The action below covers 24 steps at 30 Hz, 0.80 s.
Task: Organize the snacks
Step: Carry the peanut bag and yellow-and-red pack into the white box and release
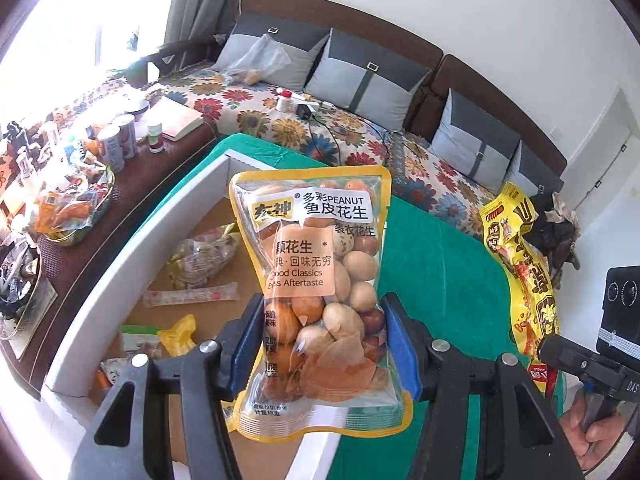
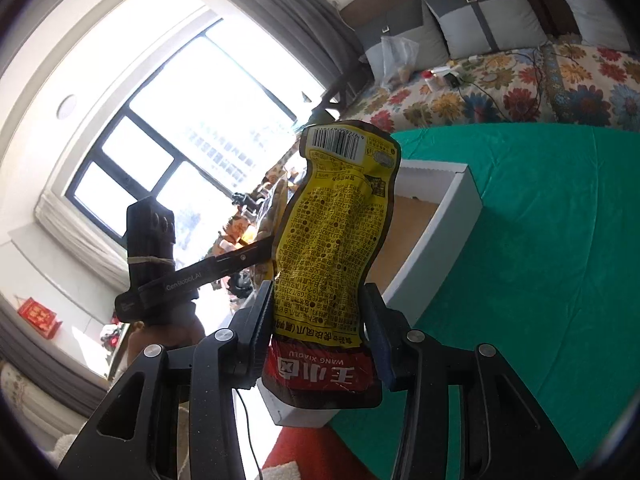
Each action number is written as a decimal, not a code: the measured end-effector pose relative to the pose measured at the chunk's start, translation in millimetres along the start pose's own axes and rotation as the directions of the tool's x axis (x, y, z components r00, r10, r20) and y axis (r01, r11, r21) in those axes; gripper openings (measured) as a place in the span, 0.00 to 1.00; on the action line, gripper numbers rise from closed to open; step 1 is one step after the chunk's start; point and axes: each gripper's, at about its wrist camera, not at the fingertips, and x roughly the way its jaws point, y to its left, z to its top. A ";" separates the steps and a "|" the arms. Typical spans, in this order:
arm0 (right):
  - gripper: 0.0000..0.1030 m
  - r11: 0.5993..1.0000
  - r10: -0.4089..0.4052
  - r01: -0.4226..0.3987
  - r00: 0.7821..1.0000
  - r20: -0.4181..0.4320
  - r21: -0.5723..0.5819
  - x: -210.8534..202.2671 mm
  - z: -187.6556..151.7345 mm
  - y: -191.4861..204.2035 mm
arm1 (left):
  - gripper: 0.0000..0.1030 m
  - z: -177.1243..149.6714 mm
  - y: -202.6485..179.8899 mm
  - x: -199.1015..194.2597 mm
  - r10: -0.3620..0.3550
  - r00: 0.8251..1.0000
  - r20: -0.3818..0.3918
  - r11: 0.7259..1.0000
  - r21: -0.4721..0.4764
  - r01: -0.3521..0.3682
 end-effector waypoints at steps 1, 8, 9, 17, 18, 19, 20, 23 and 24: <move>0.53 1.000 -0.003 0.003 1.000 -0.006 -0.020 20.0 4.9 8.4 | 0.61 0.3 15.4 -1.8 0.056 0.998 0.013 0.998 -0.013 -0.056; 0.73 0.954 -0.225 0.226 0.974 0.027 -0.195 83.4 3.7 21.4 | 0.77 -45.6 47.1 -11.2 0.266 0.962 0.061 0.962 0.046 -0.269; 0.73 0.947 -0.242 0.243 0.970 0.033 -0.211 82.9 1.3 18.7 | 0.77 -53.2 46.3 -19.7 0.289 0.954 0.081 0.954 0.057 -0.294; 0.82 0.828 -0.438 0.434 0.896 0.074 -0.356 71.2 -15.4 6.8 | 1.00 -102.3 -12.3 -54.1 0.439 0.864 0.245 0.889 0.018 -0.457; 0.83 0.817 -0.444 0.442 0.892 0.085 -0.370 68.3 -17.7 9.1 | 1.00 -105.9 -15.8 -56.9 0.437 0.861 0.259 0.891 0.004 -0.454; 0.84 0.810 -0.445 0.445 0.891 0.093 -0.381 65.5 -20.1 13.8 | 1.00 -108.6 -17.6 -57.5 0.427 0.868 0.252 0.898 -0.006 -0.440; 0.84 0.806 -0.445 0.445 0.890 0.096 -0.389 63.2 -22.6 17.8 | 1.00 -108.6 -18.4 -57.2 0.410 0.881 0.235 0.908 -0.012 -0.420; 0.84 0.791 -0.444 0.447 0.889 0.109 -0.418 62.7 -25.1 27.8 | 1.00 -111.9 -19.4 -56.9 0.410 0.890 0.199 0.911 -0.038 -0.411; 0.84 0.785 -0.444 0.448 0.888 0.114 -0.429 62.8 -26.2 32.0 | 1.00 -112.8 -19.5 -58.0 0.423 0.883 0.202 0.905 -0.043 -0.423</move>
